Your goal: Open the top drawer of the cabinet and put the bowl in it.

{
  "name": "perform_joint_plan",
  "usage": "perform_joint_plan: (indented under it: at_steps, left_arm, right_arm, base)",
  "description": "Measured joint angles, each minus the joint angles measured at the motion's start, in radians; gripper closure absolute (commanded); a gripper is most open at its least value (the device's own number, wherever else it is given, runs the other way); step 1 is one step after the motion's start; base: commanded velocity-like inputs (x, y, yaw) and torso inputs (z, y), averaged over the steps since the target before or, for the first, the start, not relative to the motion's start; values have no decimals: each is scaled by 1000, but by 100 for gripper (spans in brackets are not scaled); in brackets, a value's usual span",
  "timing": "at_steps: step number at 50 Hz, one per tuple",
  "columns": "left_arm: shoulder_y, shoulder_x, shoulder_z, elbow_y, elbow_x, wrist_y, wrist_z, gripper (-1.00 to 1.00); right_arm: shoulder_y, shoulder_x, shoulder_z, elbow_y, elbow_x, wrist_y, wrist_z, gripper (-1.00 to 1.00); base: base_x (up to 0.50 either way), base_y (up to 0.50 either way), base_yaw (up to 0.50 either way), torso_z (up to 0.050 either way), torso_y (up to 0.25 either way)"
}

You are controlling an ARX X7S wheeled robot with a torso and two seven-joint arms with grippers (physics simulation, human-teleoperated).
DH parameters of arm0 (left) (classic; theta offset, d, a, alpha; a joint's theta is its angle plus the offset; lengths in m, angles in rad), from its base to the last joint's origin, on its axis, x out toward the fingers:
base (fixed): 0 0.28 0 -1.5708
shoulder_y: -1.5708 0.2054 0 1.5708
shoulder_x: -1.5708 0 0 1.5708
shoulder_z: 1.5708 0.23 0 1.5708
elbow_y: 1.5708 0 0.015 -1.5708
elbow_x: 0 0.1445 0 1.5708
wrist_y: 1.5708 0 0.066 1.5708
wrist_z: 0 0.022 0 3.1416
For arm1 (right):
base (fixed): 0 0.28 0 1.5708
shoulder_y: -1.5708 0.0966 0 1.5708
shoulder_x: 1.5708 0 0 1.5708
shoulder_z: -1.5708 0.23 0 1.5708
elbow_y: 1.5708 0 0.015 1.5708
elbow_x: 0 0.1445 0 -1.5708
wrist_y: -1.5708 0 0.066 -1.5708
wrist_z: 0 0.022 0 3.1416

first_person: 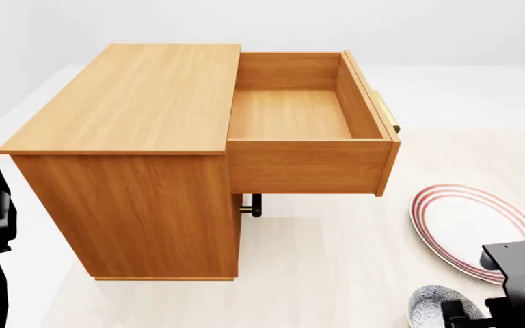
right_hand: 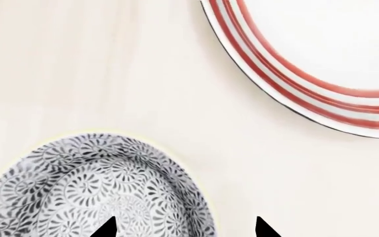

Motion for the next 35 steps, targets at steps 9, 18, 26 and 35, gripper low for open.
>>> perform_joint_plan:
  at_steps: [9,18,26,35]
  left_arm:
    - [-1,0,-1,0,0,0,1,-100]
    - [-3,-1,-4,0,0,-3,1,-100]
    - [-3,0,-6,0,0,-3,1,-100]
    - [-2,1,-7,0,0,-2,0,-100]
  right_arm:
    - [-7,-4,-26,0,-31,-20,-21,100]
    - [-9,8,-41,-12,-74,-39,-30,100]
    - [-14,17,-45,-23,-74,-52,-33,100]
    - [-33,40,-32,-55,-52,-71,-34,100]
  base:
    - [0,0,0,0,0]
    - [0,0,0,0,0]
    - [0,0,0,0,0]
    - [0,0,0,0,0]
